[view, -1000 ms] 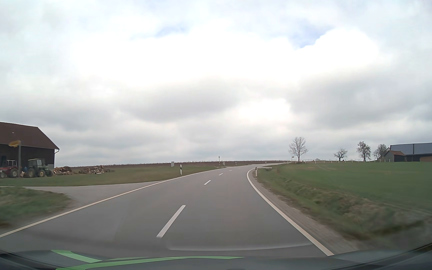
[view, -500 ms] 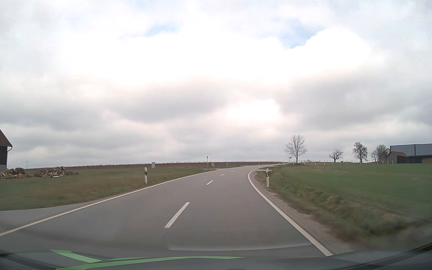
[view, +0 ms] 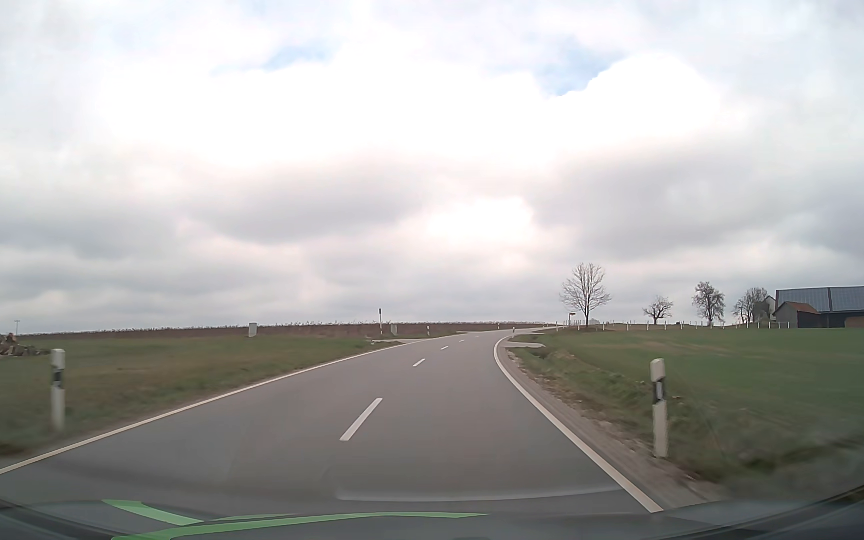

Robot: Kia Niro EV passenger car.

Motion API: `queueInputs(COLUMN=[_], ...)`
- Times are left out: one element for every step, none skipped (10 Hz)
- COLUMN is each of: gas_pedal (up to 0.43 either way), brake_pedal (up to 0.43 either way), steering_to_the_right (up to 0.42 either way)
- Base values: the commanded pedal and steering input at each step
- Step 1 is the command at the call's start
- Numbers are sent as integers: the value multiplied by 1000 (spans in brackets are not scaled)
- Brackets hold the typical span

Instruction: Follow the waypoints while adhering to traffic rules and regulations

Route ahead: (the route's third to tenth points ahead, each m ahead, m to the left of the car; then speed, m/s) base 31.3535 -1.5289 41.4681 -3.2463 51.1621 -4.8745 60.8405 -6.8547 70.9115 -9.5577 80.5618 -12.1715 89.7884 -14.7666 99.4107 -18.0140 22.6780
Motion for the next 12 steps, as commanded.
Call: queueInputs(gas_pedal=[331, 331, 331, 331, 331, 331, 331, 331, 331, 331, 331, 331], brake_pedal=[0, 0, 0, 0, 0, 0, 0, 0, 0, 0, 0, 0], steering_to_the_right=[25, 24, 23, 23, 22, 20, 19, 19, 18, 19, 20, 22])
